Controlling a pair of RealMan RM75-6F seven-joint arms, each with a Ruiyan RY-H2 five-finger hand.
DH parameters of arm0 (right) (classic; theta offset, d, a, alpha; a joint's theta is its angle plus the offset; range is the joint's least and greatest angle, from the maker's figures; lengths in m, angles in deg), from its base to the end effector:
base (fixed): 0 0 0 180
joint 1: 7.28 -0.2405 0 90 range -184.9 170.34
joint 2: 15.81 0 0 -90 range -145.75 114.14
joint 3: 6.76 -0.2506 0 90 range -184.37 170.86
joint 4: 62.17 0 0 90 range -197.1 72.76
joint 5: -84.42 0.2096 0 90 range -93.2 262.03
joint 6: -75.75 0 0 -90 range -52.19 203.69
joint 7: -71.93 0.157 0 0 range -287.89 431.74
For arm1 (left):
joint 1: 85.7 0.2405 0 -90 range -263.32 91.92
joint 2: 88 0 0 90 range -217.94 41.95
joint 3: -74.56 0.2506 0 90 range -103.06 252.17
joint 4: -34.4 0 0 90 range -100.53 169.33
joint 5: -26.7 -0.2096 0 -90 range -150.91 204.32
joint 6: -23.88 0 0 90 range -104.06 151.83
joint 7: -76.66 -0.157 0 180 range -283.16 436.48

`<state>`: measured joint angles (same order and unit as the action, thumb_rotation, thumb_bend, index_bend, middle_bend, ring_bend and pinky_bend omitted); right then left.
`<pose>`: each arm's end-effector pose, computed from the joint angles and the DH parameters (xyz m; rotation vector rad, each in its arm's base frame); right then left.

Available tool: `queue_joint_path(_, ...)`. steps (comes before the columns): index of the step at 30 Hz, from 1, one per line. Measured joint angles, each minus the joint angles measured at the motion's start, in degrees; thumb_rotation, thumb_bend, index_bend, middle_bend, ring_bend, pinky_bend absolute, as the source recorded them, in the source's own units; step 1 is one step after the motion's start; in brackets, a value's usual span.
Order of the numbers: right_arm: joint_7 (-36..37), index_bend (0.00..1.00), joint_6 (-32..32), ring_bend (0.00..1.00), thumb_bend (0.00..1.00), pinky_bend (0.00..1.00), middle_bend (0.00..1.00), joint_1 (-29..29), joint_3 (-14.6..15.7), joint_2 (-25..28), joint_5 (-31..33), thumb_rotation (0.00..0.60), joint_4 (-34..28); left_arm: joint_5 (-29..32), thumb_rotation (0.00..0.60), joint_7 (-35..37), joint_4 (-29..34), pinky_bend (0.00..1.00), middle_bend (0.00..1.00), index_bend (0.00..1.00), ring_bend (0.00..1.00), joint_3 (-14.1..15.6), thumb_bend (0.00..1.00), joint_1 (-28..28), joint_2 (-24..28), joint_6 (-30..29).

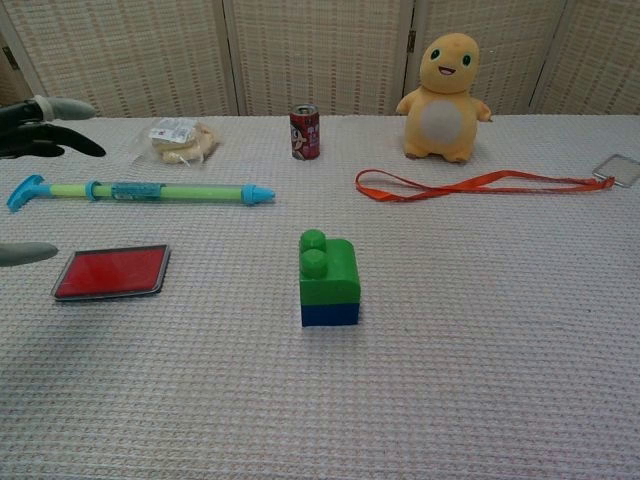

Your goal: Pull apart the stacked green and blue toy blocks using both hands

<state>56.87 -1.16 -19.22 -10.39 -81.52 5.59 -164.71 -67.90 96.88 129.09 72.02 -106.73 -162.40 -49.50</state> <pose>-0.2625 -0.2244 0.1187 1.5009 -0.9376 0.8239 -0.1997 0.2493 0.0623 -1.6612 -1.2929 -1.4177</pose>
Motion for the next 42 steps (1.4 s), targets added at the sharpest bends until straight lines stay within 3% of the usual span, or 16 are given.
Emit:
queue_joint_path(9, 5.5, 0.0, -0.9, 0.0, 0.33, 0.0, 0.0, 0.7, 0.0, 2.3, -2.1, 0.6, -0.6, 9.3, 0.6, -2.2, 3.2, 0.1, 0.24, 0.09, 0.09, -3.8, 0.22, -4.4, -4.7, 6.8)
queue_joint_path(17, 8.8, 0.0, -0.7, 0.0, 0.33, 0.0, 0.0, 0.7, -0.9, 3.4, -1.5, 0.6, -0.2, 14.9, 0.6, -6.9, 5.2, 0.11, 0.26, 0.1, 0.1, -5.7, 0.22, -6.5, -11.7, 8.7)
queue_joint_path(30, 13.7, 0.0, -1.6, 0.0, 0.33, 0.0, 0.0, 1.4, -1.3, 5.0, -3.1, 0.6, 0.5, 16.6, 0.6, -15.9, -2.9, 0.1, 0.26, 0.1, 0.1, -7.0, 0.19, -9.4, -23.4, 7.8)
queue_joint_path(37, 15.8, 0.0, -1.4, 0.0, 0.33, 0.0, 0.0, 1.6, -1.4, 6.2, -2.9, 0.6, 0.3, 19.3, 0.6, -16.6, -5.2, 0.09, 0.26, 0.1, 0.1, -7.8, 0.18, -10.3, -26.2, 8.7)
queue_joint_path(42, 22.1, 0.0, -4.2, 0.0, 0.33, 0.0, 0.0, 3.1, -1.4, 8.6, -5.0, 0.6, -0.1, 20.0, 0.6, -15.8, -6.4, 0.09, 0.26, 0.09, 0.1, -7.9, 0.18, -10.7, -27.8, 9.6)
